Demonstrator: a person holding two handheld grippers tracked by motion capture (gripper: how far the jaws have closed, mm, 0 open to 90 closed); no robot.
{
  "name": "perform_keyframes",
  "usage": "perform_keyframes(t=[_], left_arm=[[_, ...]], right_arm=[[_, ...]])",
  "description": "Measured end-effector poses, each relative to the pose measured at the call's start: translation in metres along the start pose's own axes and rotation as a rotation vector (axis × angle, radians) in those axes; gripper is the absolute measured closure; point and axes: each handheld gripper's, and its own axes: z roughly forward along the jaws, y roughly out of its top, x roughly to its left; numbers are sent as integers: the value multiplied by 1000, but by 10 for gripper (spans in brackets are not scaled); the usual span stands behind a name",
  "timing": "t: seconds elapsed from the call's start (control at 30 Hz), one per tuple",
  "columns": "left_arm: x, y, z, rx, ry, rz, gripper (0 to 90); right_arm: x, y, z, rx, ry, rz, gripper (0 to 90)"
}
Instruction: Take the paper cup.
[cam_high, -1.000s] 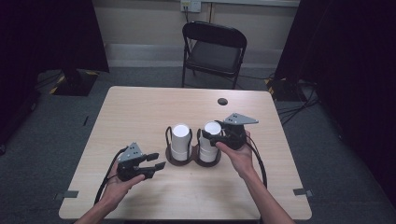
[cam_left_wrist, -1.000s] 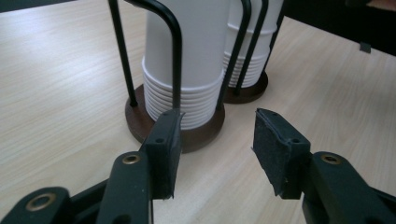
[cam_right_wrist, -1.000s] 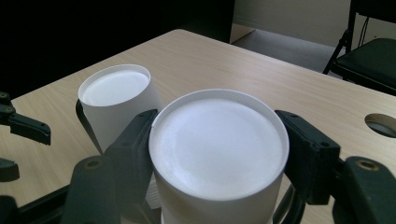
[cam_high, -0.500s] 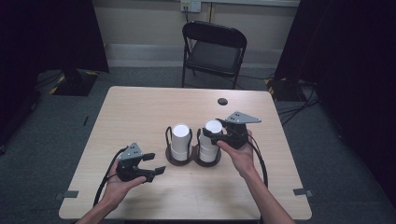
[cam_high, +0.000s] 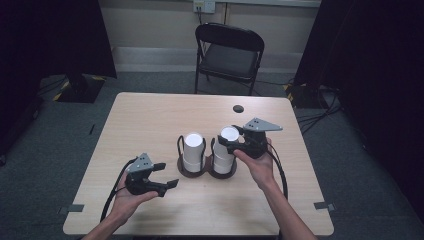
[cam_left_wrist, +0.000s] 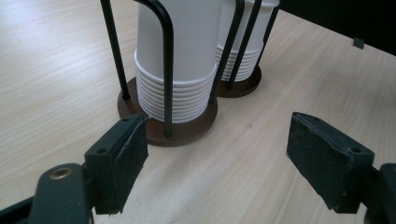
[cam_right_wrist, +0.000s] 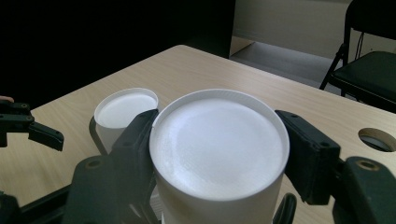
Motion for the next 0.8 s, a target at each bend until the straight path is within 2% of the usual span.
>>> perform_keyframes(t=[0.07, 0.17, 0.27, 0.8], left_arm=[[-1, 0, 0, -1, 12, 8, 198], [-2, 0, 0, 2, 7, 12, 185], [-2, 0, 0, -6, -3, -3, 180], [-2, -2, 2, 7, -19, -9, 232]], right_arm=[[1, 0, 0, 1, 1, 1, 339], [1, 1, 0, -3, 3, 7, 339], [1, 2, -1, -10, 5, 12, 339], [2, 9, -9, -51, -3, 30, 340]])
